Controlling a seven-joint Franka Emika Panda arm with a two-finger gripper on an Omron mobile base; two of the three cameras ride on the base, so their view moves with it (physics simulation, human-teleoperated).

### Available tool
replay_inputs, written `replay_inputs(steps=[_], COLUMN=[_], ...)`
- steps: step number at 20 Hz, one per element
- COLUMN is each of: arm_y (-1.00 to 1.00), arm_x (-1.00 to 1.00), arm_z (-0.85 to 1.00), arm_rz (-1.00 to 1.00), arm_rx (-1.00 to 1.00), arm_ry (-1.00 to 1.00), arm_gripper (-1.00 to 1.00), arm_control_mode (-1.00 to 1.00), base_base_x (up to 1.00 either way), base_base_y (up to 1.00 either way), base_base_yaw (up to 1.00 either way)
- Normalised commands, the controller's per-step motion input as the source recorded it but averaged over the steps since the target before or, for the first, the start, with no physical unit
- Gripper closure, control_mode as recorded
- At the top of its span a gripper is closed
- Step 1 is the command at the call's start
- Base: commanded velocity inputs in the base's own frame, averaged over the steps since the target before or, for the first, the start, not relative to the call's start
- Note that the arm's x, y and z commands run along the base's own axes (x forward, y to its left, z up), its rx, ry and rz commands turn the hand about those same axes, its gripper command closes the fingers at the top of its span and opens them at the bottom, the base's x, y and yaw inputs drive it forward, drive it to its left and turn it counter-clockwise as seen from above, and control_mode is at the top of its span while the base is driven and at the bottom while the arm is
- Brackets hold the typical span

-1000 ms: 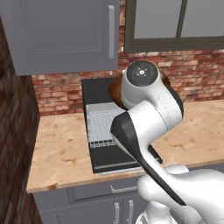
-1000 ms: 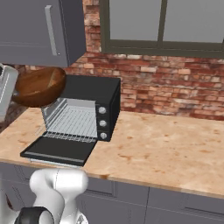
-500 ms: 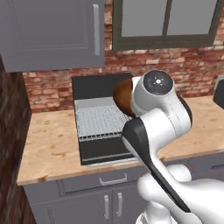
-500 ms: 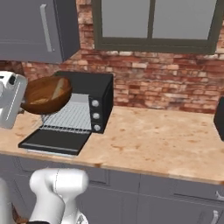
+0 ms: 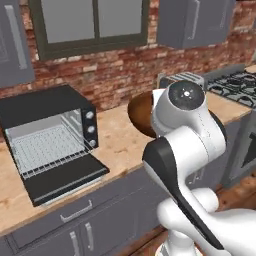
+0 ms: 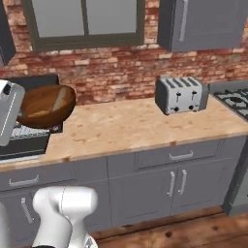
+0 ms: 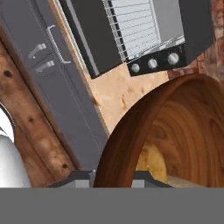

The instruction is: Pick up the heated bread from the toaster oven and place it in the bowl. Then move the bread bowl to the dining counter.

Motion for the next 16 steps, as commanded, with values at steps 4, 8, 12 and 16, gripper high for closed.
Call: replay_inputs(steps=[4, 8, 12, 16], arm_y=[0.00, 0.00, 0.00, 0.00], arm_x=[0.00, 0.00, 0.00, 0.00], arm_z=[0.00, 0.00, 0.00, 0.00], arm_rz=[0.00, 0.00, 0.00, 0.00], arm_rx=[0.00, 0.00, 0.00, 0.00], arm_ry=[0.00, 0.00, 0.00, 0.00], arm_gripper=[1.00, 1.00, 1.00, 1.00], arm_control_mode=[1.00, 1.00, 1.00, 1.00], base_base_x=[-0.20, -0.03, 0.00, 0.00], base_base_y=[0.00, 0.00, 0.00, -0.10], base_base_yaw=[-0.92, -0.97, -0.97, -0.91])
